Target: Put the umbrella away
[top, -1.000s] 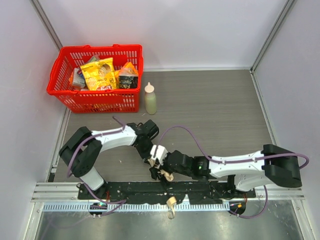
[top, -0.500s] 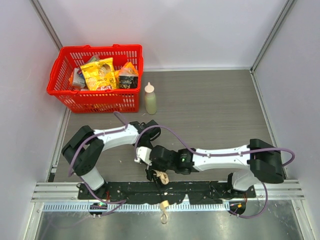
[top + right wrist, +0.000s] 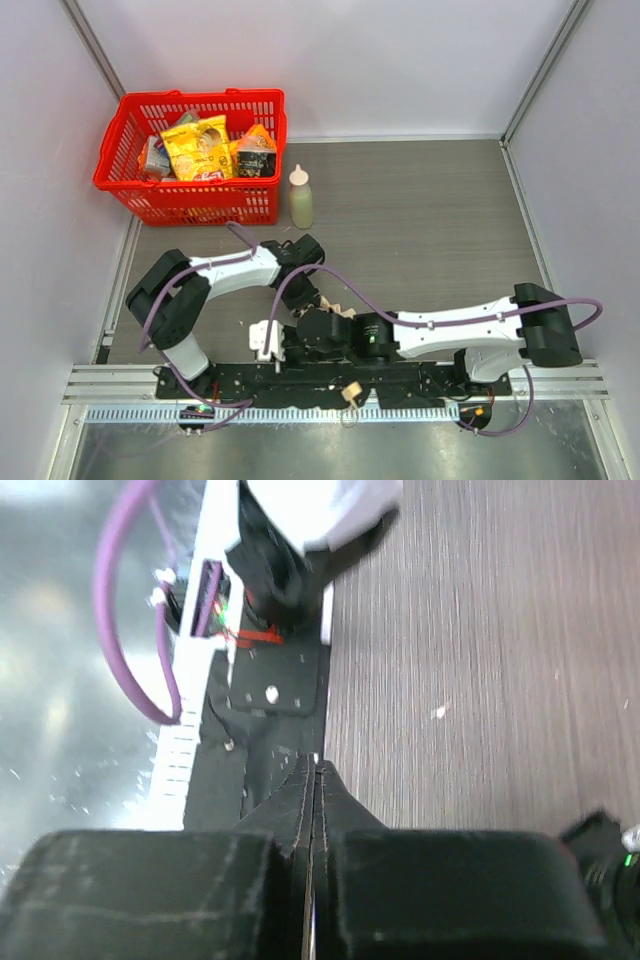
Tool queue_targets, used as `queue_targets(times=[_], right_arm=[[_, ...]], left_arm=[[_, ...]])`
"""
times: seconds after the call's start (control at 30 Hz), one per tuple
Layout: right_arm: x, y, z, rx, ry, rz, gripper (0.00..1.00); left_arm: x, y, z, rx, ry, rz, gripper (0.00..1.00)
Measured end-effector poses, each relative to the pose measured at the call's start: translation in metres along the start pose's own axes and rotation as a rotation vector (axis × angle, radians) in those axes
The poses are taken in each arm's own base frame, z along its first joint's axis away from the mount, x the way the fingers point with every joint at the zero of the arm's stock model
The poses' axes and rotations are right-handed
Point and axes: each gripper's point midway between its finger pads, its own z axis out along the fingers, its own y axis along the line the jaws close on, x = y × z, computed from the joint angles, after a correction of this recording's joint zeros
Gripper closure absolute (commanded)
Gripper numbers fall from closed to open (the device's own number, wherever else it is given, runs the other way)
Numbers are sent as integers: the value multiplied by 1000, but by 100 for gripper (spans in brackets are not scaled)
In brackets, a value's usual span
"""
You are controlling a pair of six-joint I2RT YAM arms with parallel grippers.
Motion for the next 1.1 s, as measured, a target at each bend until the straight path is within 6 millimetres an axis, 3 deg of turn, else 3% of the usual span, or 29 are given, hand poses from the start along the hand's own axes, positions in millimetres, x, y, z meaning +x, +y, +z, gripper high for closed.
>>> queue_targets(times=[0.1, 0.2, 0.3, 0.4, 0.5, 0.57, 0.6, 0.7, 0.73, 0.8, 0.87, 0.93, 1.03, 1.1], right_arm=[[-32, 6, 0, -34, -74, -33, 99], [-37, -7, -3, 2, -98, 2, 99], [-40, -38, -20, 125, -124, 142, 99], [-35, -81, -60, 320, -213, 349, 92], [-8, -121, -100, 508, -246, 584, 89], [22, -149, -119, 631, -219, 744, 80], [42, -161, -128, 699, -193, 816, 59], [102, -179, -162, 884, -124, 976, 38], [120, -178, -176, 936, -104, 1018, 36], [134, -177, -197, 998, -113, 1086, 31], [134, -182, -214, 1033, -170, 1154, 28], [131, -192, -228, 1045, -248, 1241, 26], [130, -198, -228, 998, -298, 1347, 24], [126, -198, -217, 918, -320, 1423, 24]], left_arm=[[-6, -13, 0, 48, -26, -14, 100], [-11, -23, 0, 88, -52, -15, 100], [-15, -34, 1, 144, -70, -11, 100], [-17, -43, 1, 209, -85, -8, 100], [-19, -48, 0, 272, -100, 1, 100], [-19, -49, -2, 307, -109, 21, 100], [-19, -49, -3, 323, -117, 34, 100], [-24, -45, -10, 367, -162, 75, 100], [-26, -43, -16, 390, -178, 89, 100], [-30, -45, -33, 454, -209, 120, 100], [-35, -54, -57, 546, -251, 148, 100], [-43, -70, -97, 689, -305, 160, 100], [-52, -87, -147, 855, -350, 149, 100], [-59, -98, -180, 956, -367, 132, 100]])
